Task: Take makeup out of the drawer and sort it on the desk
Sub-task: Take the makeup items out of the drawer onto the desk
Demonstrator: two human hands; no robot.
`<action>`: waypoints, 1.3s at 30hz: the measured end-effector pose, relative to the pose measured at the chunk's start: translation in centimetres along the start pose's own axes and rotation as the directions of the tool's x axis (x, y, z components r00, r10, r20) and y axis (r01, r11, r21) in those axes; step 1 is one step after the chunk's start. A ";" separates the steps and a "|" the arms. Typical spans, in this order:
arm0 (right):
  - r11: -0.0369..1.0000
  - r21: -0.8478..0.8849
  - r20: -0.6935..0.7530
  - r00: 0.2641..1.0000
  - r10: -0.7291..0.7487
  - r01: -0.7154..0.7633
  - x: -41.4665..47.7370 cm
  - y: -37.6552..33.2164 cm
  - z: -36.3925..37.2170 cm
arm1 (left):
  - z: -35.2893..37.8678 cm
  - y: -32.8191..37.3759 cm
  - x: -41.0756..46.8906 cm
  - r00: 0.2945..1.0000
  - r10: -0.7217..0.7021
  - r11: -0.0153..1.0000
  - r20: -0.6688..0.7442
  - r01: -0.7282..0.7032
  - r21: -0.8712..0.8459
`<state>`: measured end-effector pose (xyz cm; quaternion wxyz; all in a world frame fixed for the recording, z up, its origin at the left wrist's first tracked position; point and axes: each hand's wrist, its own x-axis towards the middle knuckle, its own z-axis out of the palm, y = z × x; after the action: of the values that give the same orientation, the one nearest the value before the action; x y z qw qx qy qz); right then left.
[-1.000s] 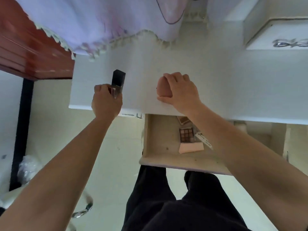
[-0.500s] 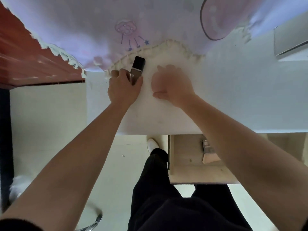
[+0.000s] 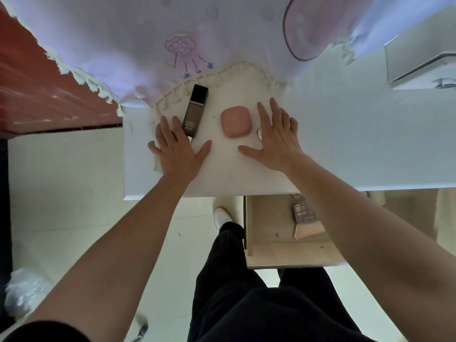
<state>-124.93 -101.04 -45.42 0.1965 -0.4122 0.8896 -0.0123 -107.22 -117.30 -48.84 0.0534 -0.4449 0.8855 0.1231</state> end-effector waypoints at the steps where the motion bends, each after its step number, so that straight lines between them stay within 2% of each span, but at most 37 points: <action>1: 1.000 0.023 -0.020 1.000 0.003 -0.002 -0.8 0.6 -0.3 | -0.2 0.4 -0.5 1.000 -0.006 1.000 -0.001 0.006 -0.010; 5: 0.995 0.091 -0.147 0.988 0.042 -0.029 -5.3 4.5 -1.2 | -0.7 3.7 -3.8 0.997 0.029 0.997 -0.072 -0.034 -0.066; 8: 0.982 0.186 -0.322 0.942 0.093 -0.033 -10.1 8.9 -0.9 | -0.3 7.5 -7.9 0.979 0.109 0.987 -0.172 -0.127 -0.099; 10: 0.976 0.217 -0.365 0.924 0.112 -0.033 -13.7 12.2 0.0 | 0.5 10.3 -11.5 0.961 0.159 0.975 -0.228 -0.189 -0.114; 12: 0.977 0.209 -0.327 0.938 0.118 -0.050 -17.2 15.5 1.7 | 2.0 13.2 -15.2 0.946 0.207 0.962 -0.251 -0.244 -0.124; 14: 0.979 0.184 -0.214 0.969 0.125 -0.086 -20.2 19.0 4.0 | 4.0 15.9 -18.6 0.938 0.266 0.945 -0.222 -0.299 -0.130; 16: 0.976 0.169 -0.030 0.989 0.148 -0.140 -22.3 22.2 6.4 | 6.1 18.5 -21.3 0.935 0.337 0.934 -0.114 -0.347 -0.086; 18: 0.964 0.175 0.135 0.975 0.178 -0.200 -23.6 24.9 8.1 | 8.1 20.8 -23.0 0.934 0.357 0.933 0.026 -0.356 -0.046; 20: 0.957 0.166 0.217 0.955 0.201 -0.239 -24.1 27.2 9.2 | 10.3 22.9 -23.8 0.923 0.335 0.940 0.188 -0.340 -0.005; 23: 0.915 0.229 0.218 0.933 0.285 -0.333 -23.8 30.0 10.3 | 14.0 25.0 -24.1 0.861 0.326 0.911 0.391 -0.396 0.113; 26: 0.854 0.309 0.159 0.908 0.387 -0.418 -22.8 32.3 11.7 | 17.2 26.1 -23.9 0.831 0.297 0.894 0.470 -0.415 0.169; 28: 0.833 0.331 0.153 0.896 0.416 -0.444 -21.9 33.7 12.7 | 18.9 26.9 -23.6 0.825 0.279 0.879 0.491 -0.426 0.217; 31: 0.839 0.341 0.185 0.906 0.381 -0.423 -20.6 34.8 14.0 | 21.0 28.0 -23.0 0.830 0.283 0.869 0.480 -0.434 0.238; 35: 0.793 0.442 0.106 0.902 0.419 -0.420 -20.0 33.9 15.7 | 22.5 28.6 -22.4 0.848 0.324 0.859 0.419 -0.449 0.245; 39: 0.738 0.460 0.201 0.868 0.455 -0.494 -20.0 32.9 16.6 | 22.4 28.1 -22.4 0.844 0.340 0.857 0.414 -0.459 0.233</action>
<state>-131.30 -62.24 -59.96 0.3258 -0.1075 0.9229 -0.1747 -116.68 -77.88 -61.04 0.2588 -0.2029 0.9422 0.0638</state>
